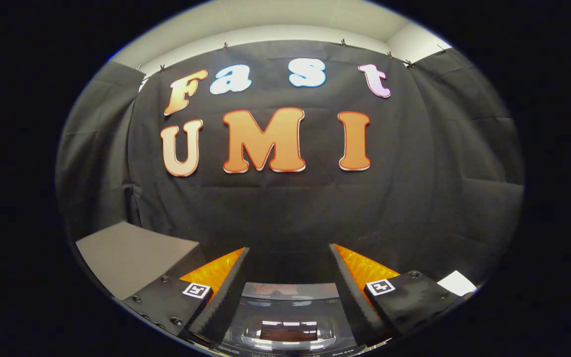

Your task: Put the clothes into the washing machine and then close the washing machine lid.

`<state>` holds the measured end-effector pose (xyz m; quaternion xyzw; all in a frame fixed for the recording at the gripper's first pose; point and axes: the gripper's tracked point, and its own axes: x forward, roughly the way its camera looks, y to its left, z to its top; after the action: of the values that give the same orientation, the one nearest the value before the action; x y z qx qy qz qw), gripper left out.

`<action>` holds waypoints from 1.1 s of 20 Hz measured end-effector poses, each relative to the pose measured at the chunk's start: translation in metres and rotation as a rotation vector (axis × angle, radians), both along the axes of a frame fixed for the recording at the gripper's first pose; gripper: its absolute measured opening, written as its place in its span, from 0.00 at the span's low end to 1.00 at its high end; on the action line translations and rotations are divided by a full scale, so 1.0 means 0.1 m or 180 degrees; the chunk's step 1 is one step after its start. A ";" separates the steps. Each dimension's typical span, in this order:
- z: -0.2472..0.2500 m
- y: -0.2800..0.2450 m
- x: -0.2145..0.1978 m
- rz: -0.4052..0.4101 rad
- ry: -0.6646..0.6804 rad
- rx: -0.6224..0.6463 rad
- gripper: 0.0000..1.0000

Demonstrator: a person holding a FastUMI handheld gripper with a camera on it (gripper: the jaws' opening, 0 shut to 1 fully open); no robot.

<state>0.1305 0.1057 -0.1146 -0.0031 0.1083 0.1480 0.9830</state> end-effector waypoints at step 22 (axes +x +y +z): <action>1.68 -0.85 -0.64 -0.0023 -0.0725 0.0349 0.98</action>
<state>0.0667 0.0209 0.0539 0.0343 -0.0123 0.1489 0.9882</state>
